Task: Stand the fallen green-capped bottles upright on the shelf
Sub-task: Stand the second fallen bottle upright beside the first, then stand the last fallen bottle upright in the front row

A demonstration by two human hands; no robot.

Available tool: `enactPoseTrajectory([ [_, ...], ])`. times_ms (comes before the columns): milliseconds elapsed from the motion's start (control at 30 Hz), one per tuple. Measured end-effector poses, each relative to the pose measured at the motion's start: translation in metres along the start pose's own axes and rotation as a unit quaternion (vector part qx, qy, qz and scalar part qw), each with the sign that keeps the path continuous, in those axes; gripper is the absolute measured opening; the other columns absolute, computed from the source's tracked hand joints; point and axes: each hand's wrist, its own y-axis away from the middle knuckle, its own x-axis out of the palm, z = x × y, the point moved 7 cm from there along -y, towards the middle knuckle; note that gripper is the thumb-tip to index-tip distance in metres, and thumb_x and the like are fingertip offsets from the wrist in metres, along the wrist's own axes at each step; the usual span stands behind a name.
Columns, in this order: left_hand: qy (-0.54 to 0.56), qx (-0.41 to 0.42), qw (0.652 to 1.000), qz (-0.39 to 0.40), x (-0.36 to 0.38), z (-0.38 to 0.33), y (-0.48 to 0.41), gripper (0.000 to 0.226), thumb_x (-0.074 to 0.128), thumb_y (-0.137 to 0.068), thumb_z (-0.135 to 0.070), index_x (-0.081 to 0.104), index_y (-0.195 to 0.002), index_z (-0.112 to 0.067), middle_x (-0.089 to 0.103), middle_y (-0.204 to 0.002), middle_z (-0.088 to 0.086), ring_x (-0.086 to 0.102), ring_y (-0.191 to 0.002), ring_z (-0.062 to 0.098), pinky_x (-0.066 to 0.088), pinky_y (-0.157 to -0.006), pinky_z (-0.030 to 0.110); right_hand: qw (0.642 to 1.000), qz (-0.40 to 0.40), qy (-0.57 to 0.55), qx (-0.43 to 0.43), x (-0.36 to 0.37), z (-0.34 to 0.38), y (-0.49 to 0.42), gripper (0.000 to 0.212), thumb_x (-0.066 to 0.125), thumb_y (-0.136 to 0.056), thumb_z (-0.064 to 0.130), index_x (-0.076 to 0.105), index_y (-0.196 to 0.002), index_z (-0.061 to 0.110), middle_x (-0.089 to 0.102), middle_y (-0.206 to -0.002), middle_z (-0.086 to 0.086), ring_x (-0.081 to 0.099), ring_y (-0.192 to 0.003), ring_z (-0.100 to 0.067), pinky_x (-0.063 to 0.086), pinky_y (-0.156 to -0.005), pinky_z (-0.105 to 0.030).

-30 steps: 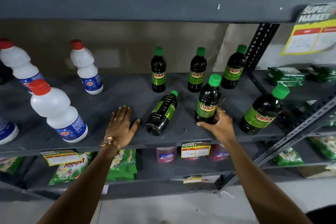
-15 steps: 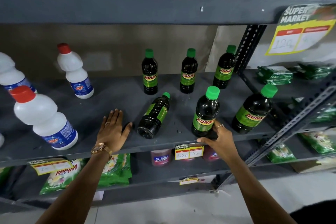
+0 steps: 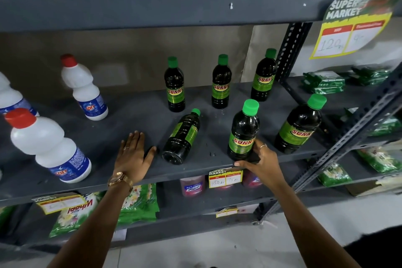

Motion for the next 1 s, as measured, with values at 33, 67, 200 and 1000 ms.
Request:
enactPoseTrajectory([
  [33,0.001,0.001,1.0,0.001,0.0,0.0,0.0,0.068,0.026,-0.097,-0.048,0.01,-0.148,-0.007,0.006,-0.159,0.011,0.002,-0.147,0.022,0.0,-0.12,0.039,0.999,-0.032,-0.018,-0.007,-0.003,0.003,0.007,0.084,0.09,-0.058,0.022,0.05,-0.132,0.022,0.062,-0.122,0.015,0.057,-0.115,0.002,0.043,-0.094,-0.012],
  [67,0.001,0.002,1.0,0.002,0.0,-0.001,0.0,0.067,0.026,-0.097,-0.048,0.01,-0.148,-0.007,0.006,-0.159,0.011,0.002,-0.147,0.022,0.0,-0.12,0.039,0.995,-0.093,-0.046,-0.008,-0.008,0.004,0.017,0.09,0.089,-0.06,0.019,0.045,-0.139,0.018,0.059,-0.131,0.009,0.054,-0.12,-0.001,0.041,-0.099,-0.016],
  [200,0.004,-0.002,1.0,-0.011,0.0,-0.002,-0.001,0.067,0.027,-0.097,-0.047,0.012,-0.148,-0.007,0.008,-0.159,0.011,0.004,-0.147,0.022,0.0,-0.12,0.039,0.945,-0.276,-0.165,-0.061,0.014,0.03,0.088,0.048,0.074,-0.081,0.022,0.055,-0.123,0.036,0.061,-0.121,-0.011,0.061,-0.108,-0.012,0.053,-0.089,-0.027],
  [1000,0.054,0.005,0.997,-0.06,-0.005,0.0,0.002,0.067,0.034,-0.095,-0.049,0.019,-0.147,-0.008,0.017,-0.158,0.01,0.009,-0.146,0.021,0.003,-0.12,0.038,0.989,-0.096,-0.105,0.043,0.147,0.082,-0.051,0.063,0.084,-0.056,0.043,0.046,-0.103,0.026,0.066,-0.089,0.007,0.065,-0.082,-0.008,0.055,-0.072,-0.033],
])
